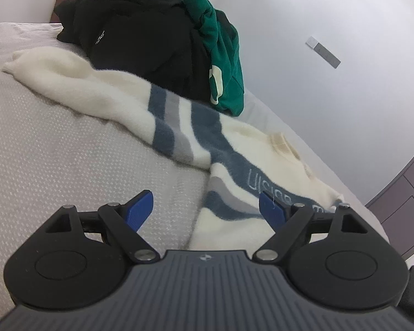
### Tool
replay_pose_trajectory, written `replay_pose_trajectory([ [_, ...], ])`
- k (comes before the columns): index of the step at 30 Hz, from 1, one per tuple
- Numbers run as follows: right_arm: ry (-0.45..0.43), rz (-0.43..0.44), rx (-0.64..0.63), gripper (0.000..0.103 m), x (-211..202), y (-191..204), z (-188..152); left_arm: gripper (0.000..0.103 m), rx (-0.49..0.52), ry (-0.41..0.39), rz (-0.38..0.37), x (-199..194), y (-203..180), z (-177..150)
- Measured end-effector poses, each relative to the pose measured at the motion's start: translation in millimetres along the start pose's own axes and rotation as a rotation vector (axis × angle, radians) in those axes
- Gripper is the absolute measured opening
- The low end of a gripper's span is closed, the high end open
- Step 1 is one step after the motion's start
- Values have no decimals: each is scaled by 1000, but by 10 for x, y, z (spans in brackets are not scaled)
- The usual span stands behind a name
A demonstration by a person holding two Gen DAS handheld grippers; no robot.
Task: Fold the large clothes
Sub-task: 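Lift the cuff with the right gripper and fold the sleeve over the body, then open the right gripper to release the folded sleeve onto the sweater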
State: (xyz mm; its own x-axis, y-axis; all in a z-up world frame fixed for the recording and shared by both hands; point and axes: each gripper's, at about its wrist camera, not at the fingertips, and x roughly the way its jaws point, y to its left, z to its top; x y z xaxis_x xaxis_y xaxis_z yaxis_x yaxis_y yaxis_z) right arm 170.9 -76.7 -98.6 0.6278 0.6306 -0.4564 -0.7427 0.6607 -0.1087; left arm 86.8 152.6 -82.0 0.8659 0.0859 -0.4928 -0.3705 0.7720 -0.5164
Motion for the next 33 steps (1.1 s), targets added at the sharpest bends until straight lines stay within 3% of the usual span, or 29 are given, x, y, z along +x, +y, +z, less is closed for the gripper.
replay_pose_trajectory([
  [12,74,128,278,79,-575,-218,-33,83,100,72,-147,28,-365,-241],
  [17,75,129,363,79,-711,-355,-73,56,107,148,-213,166,-480,-387],
  [20,126,91,358,79,-668,-395,-56,45,127,197,-239,264,-545,-482],
  [26,144,39,387,75,-495,-534,-108,25,309,251,-135,432,-790,-725],
  [33,177,-41,392,53,-275,-707,-179,24,422,323,-45,704,-861,-914],
])
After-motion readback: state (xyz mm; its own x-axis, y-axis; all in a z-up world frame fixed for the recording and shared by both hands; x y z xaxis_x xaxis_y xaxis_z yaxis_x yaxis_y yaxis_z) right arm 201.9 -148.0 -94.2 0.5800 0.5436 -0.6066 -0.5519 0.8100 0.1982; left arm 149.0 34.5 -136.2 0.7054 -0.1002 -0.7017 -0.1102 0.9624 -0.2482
